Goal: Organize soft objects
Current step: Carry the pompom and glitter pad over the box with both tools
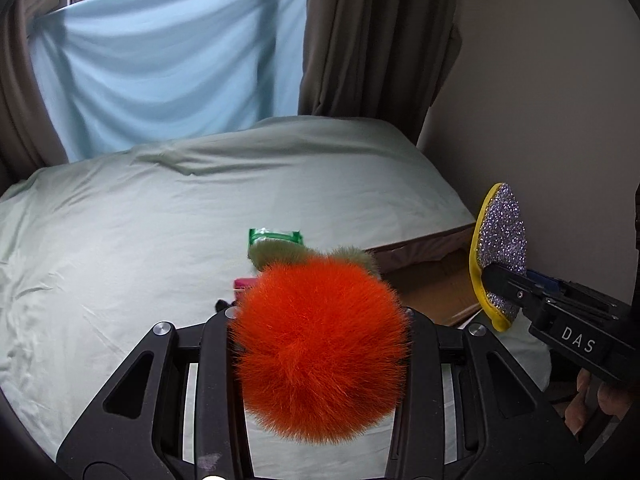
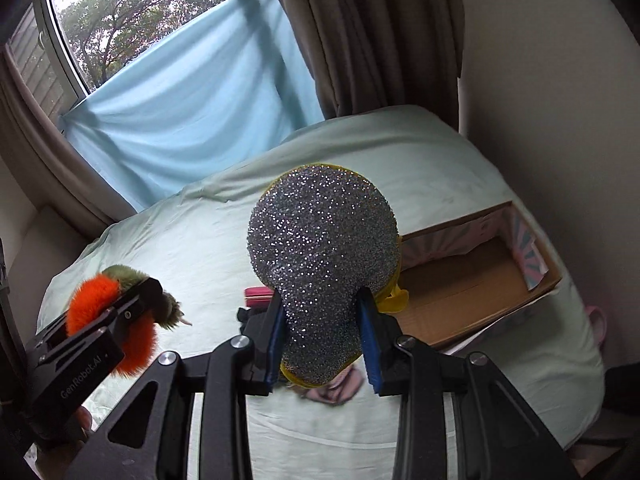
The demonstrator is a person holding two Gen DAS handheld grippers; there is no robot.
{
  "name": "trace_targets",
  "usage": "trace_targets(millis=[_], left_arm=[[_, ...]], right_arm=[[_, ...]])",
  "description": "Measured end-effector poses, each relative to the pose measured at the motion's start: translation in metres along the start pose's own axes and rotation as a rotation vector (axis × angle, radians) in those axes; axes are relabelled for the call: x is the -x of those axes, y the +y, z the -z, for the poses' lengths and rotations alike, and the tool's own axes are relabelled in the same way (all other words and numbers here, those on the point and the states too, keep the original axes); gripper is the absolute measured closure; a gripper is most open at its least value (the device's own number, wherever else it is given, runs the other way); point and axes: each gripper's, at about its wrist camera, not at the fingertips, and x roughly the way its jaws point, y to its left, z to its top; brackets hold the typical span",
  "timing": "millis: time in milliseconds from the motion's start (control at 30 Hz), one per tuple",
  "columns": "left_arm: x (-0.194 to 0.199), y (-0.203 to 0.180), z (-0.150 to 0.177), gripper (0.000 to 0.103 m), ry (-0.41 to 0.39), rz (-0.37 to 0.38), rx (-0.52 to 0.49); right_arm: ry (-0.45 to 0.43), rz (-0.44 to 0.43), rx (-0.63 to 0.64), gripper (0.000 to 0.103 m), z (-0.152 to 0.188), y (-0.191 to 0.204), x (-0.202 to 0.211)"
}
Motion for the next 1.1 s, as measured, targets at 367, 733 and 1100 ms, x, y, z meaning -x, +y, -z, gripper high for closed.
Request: trace_targets(millis=[367, 733, 1100], left_arm=[[-0.099, -0.128, -0.024, 0.071, 0.097, 0.036, 0.025], [-0.236, -0.189, -0.012, 0.071, 0.329, 0.023, -0.008], [-0.343, -0.188, 0.032, 0.071, 0.594, -0.038, -0.071]], right_arm=[[0.135, 0.052, 0.052, 0.072, -0.041, -0.121, -0.026], [0.415, 0.071, -0.051, 0.072, -0.059, -0.226, -0.138], [0.639, 0.041, -0.125, 0.070, -0.049, -0.258, -0.223]])
